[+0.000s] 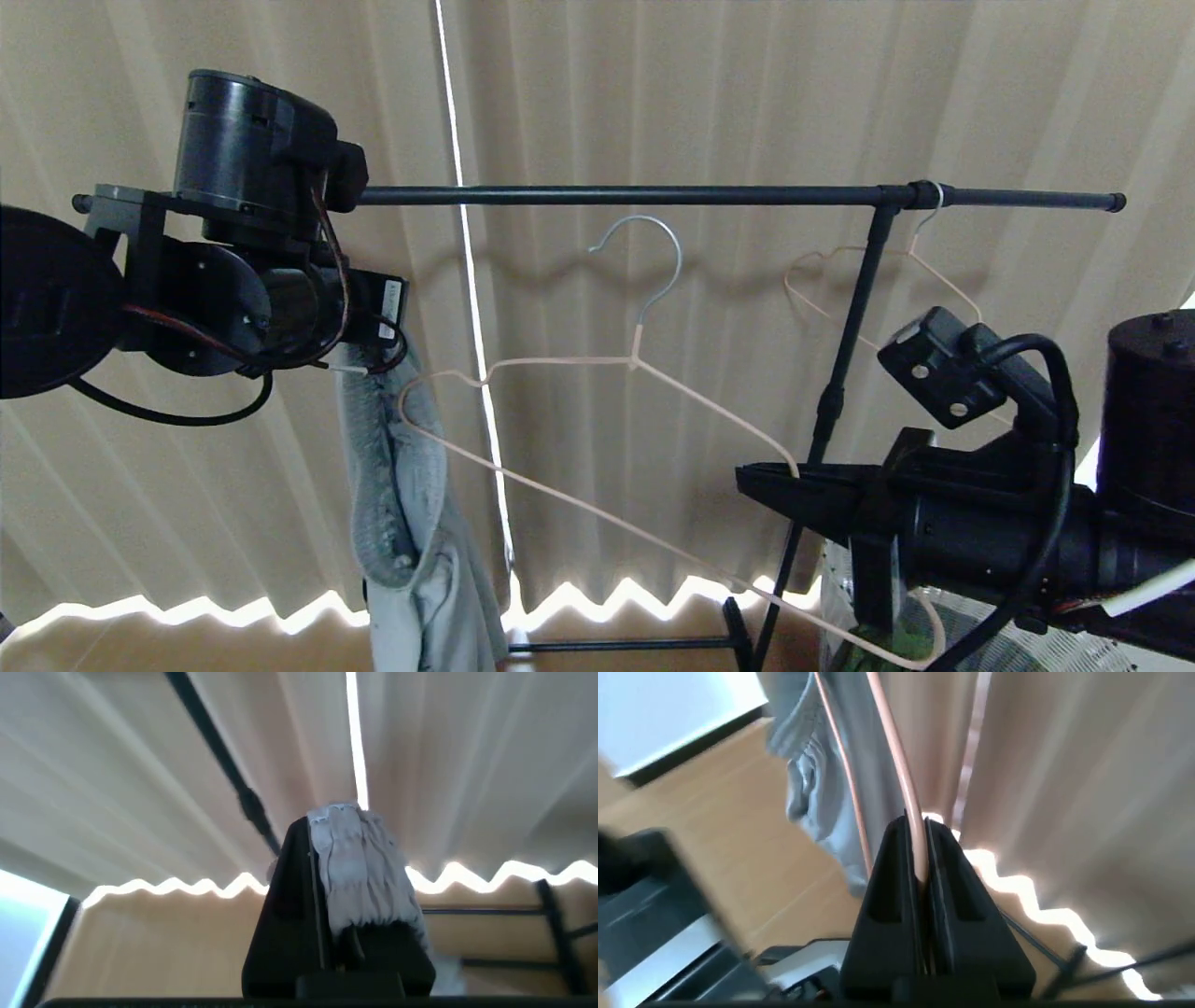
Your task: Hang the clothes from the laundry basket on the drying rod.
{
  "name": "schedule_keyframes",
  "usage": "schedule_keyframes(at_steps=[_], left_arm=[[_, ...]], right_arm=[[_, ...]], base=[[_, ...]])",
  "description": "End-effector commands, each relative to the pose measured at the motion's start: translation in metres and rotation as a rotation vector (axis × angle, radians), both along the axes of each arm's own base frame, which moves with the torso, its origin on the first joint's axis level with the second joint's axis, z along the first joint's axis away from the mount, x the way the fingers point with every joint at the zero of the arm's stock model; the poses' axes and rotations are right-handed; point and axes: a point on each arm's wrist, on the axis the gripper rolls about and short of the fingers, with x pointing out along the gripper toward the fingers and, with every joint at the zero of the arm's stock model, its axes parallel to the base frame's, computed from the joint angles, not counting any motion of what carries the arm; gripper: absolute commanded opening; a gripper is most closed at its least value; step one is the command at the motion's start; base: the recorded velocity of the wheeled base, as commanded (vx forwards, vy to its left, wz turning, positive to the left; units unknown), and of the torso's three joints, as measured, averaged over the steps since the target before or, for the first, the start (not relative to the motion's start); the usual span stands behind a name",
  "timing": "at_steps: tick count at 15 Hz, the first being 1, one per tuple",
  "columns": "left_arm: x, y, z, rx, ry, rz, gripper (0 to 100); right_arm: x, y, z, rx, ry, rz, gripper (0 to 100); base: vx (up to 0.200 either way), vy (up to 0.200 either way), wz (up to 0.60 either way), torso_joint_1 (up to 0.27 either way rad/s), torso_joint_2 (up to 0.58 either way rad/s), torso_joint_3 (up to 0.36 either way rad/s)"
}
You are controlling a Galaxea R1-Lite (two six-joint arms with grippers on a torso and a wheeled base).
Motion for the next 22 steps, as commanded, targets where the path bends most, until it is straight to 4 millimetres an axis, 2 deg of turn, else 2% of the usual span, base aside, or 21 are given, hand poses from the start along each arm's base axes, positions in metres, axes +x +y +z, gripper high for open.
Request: schedule_keyframes(at_steps=[1, 6, 13, 22], left_arm=[[-0.002, 0.001, 0.0, 0.021, 0.002, 0.007, 0], [-0.006, 0.003, -0.01, 0.047, 0.032, 0.02, 0], [-0.003, 0.002, -0.006, -0.016, 0.002, 0.044, 0], [-0.011, 0.009, -0.001, -0.003, 0.016, 0.052, 0]], right_arm=[[0.009, 0.008, -0.007, -0.027, 0.019, -0.019, 0], [0.012, 0.013, -0.001, 0.039, 0.002, -0.026, 0], [0.001, 0.026, 0.0, 0.124, 0.028, 0.015, 0], [0.011, 0.037, -0.019, 0.072, 0.062, -0.011, 0]], base=[[0.0, 0.0, 0.0, 0.0, 0.0, 0.0], [0.0, 0.0, 0.0, 0.0, 0.0, 0.0], [0.0, 0.0, 0.0, 0.0, 0.0, 0.0], [0.0, 0.0, 0.0, 0.0, 0.0, 0.0]])
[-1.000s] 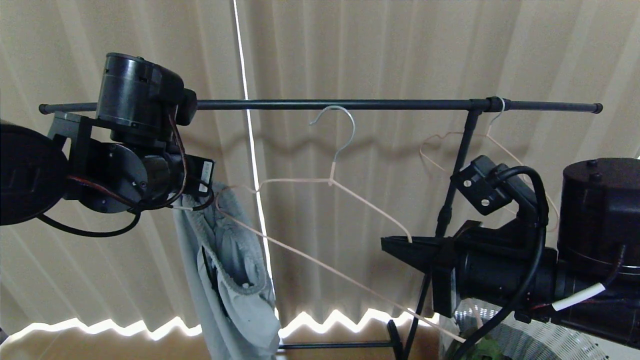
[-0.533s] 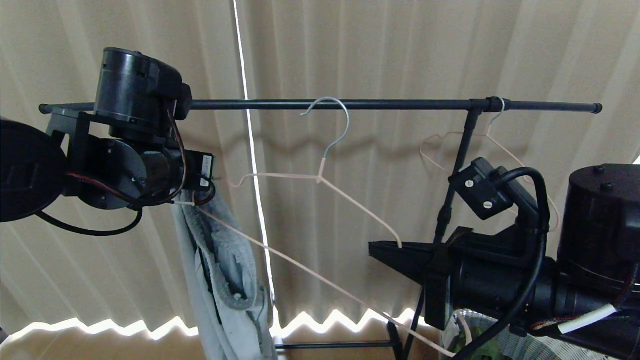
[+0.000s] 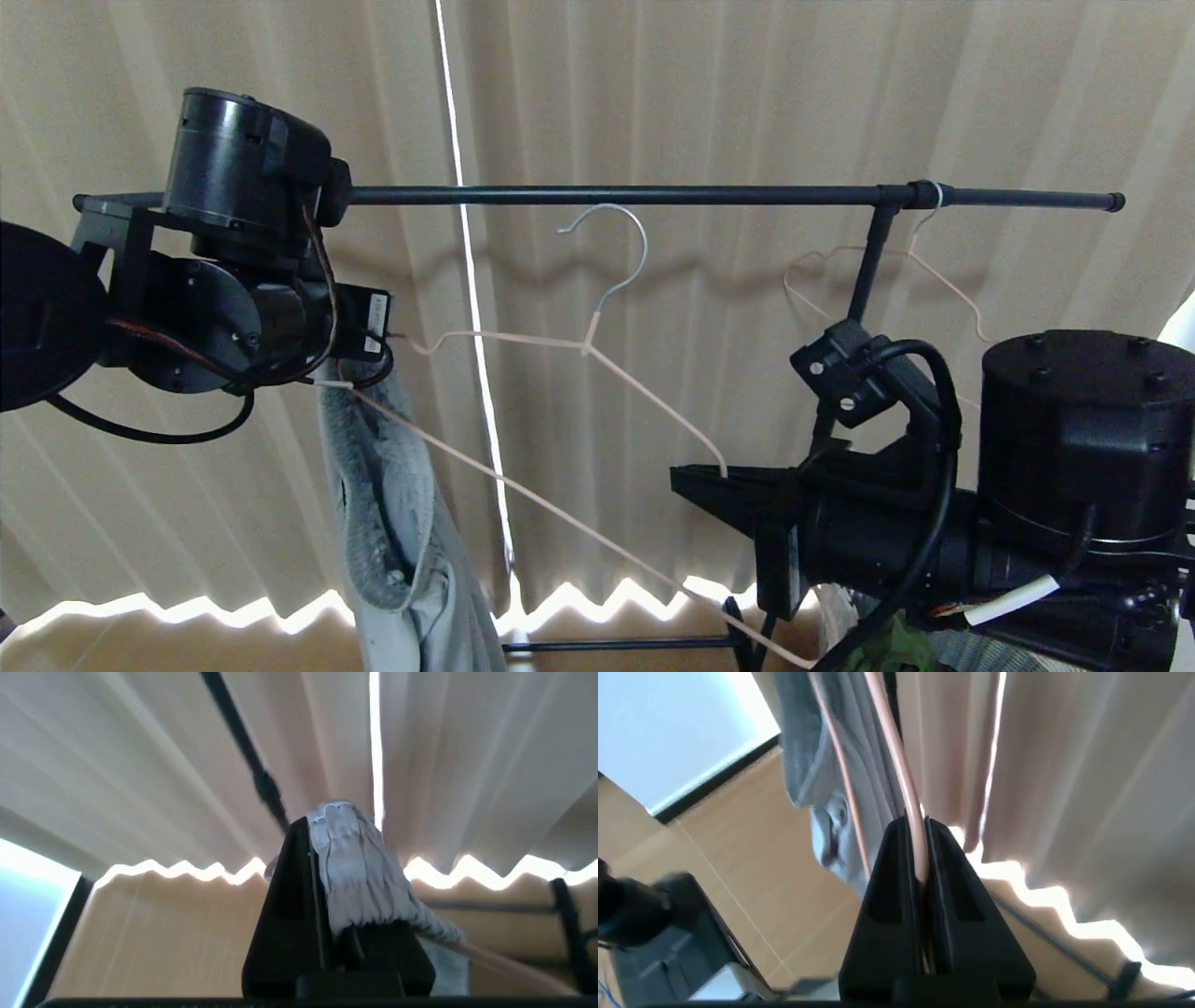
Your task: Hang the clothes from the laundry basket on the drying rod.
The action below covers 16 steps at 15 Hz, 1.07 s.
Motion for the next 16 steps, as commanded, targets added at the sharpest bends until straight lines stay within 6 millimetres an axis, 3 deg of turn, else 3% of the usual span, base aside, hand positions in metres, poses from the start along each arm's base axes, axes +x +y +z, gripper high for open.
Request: schedule_keyframes(at_steps=[1, 8, 13, 16], left_arm=[[-0.007, 0.004, 0.006, 0.003, 0.001, 0.003, 0], [-0.014, 0.008, 0.006, 0.052, 0.027, 0.021, 0], [-0.032, 0.0, -0.002, 0.077, 0.108, -0.026, 0], [-0.033, -0.002, -0.002, 0.065, 0.106, -0.026, 0]], right_arm=[[0.003, 0.004, -0.007, -0.025, 0.015, -0.012, 0], [0.004, 0.002, -0.015, -0.097, 0.051, -0.059, 0], [0.009, 0.006, -0.009, -0.081, 0.049, -0.092, 0], [0.012, 0.009, -0.008, -0.065, 0.05, -0.098, 0]], base=[[0.0, 0.0, 0.0, 0.0, 0.0, 0.0], [0.0, 0.0, 0.0, 0.0, 0.0, 0.0], [0.0, 0.0, 0.0, 0.0, 0.0, 0.0], [0.0, 0.0, 0.0, 0.0, 0.0, 0.0]])
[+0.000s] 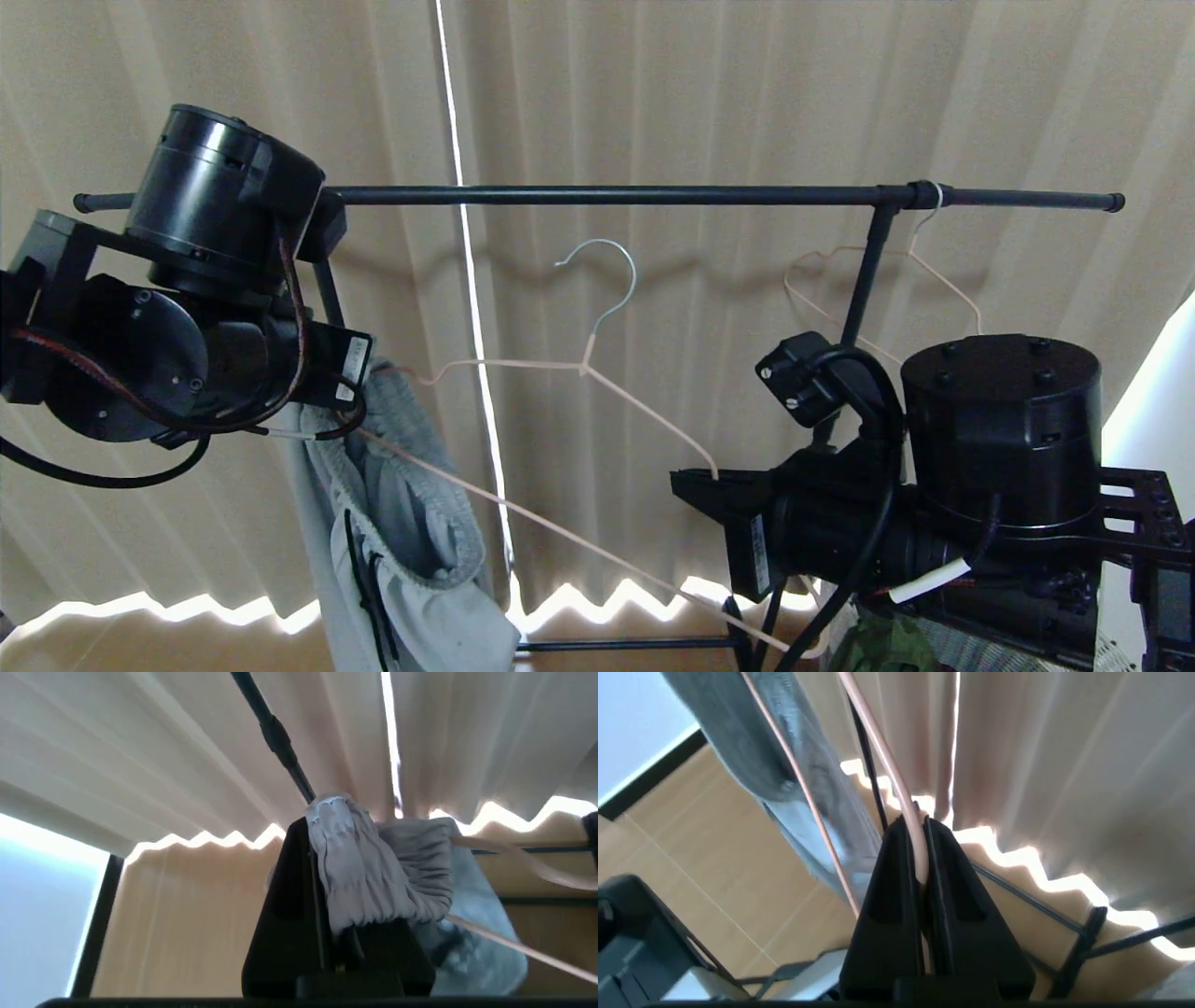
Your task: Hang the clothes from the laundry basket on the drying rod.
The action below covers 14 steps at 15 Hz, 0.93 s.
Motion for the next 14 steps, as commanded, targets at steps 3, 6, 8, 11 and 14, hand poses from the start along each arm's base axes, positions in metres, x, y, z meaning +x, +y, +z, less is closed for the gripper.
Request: schedule_keyframes(at_steps=[3, 6, 8, 11, 14], left_arm=[[-0.002, -0.005, 0.001, -0.043, -0.014, 0.003, 0], [-0.006, -0.016, 0.007, -0.121, -0.049, -0.002, 0], [-0.006, -0.016, 0.01, -0.134, -0.06, -0.001, 0], [-0.012, -0.024, 0.016, -0.176, -0.083, -0.023, 0], [-0.023, -0.034, 0.022, -0.199, -0.097, -0.076, 0]], right_arm=[[0.001, 0.003, -0.002, -0.003, 0.004, 0.007, 0], [-0.002, 0.015, -0.009, -0.011, 0.015, 0.043, 0], [0.001, 0.018, -0.012, -0.003, 0.006, 0.04, 0], [0.007, 0.031, -0.021, 0.004, -0.002, 0.049, 0], [0.015, 0.041, -0.025, 0.006, -0.002, 0.048, 0]], base=[[0.0, 0.0, 0.0, 0.0, 0.0, 0.0], [0.0, 0.0, 0.0, 0.0, 0.0, 0.0], [0.0, 0.0, 0.0, 0.0, 0.0, 0.0], [0.0, 0.0, 0.0, 0.0, 0.0, 0.0], [0.0, 0.0, 0.0, 0.0, 0.0, 0.0]])
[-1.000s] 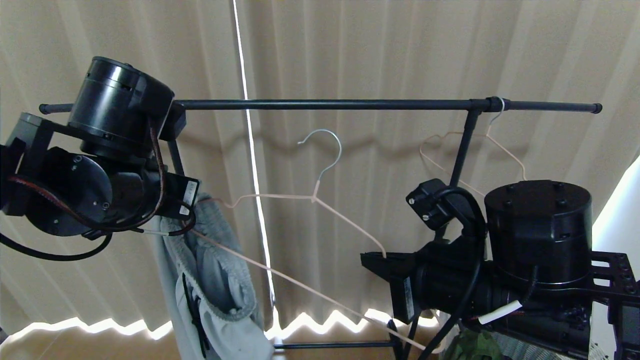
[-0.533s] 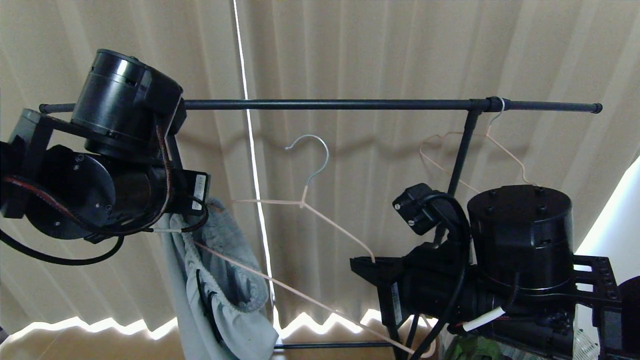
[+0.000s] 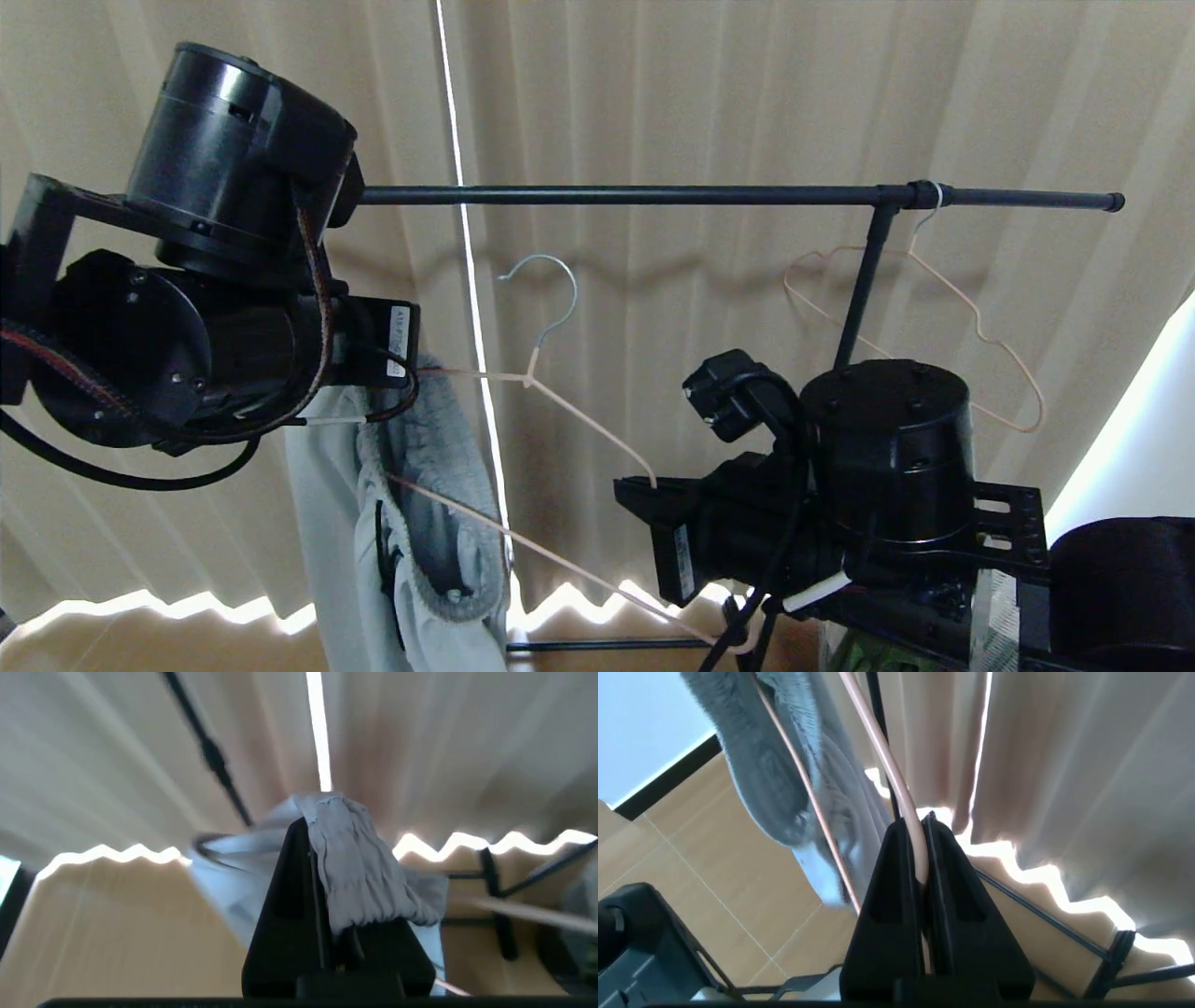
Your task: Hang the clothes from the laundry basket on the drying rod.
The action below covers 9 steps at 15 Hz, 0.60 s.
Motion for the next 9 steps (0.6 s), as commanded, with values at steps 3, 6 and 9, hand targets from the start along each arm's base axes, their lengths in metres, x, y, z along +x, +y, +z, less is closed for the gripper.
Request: schedule_keyframes(at_steps=[3, 6, 9], left_arm=[[-0.02, -0.008, 0.012, -0.031, -0.036, -0.074, 0], [-0.033, -0.009, 0.018, -0.029, -0.051, -0.124, 0], [-0.042, -0.013, 0.017, -0.031, -0.035, -0.207, 0]], right_arm=[[0.013, 0.015, -0.006, 0.0, 0.01, -0.007, 0], [0.016, 0.019, 0.001, 0.024, -0.005, -0.011, 0], [0.016, 0.017, 0.004, 0.031, -0.011, -0.014, 0]], base=[[0.0, 0.0, 0.0, 0.0, 0.0, 0.0], [0.0, 0.0, 0.0, 0.0, 0.0, 0.0], [0.0, 0.0, 0.0, 0.0, 0.0, 0.0]])
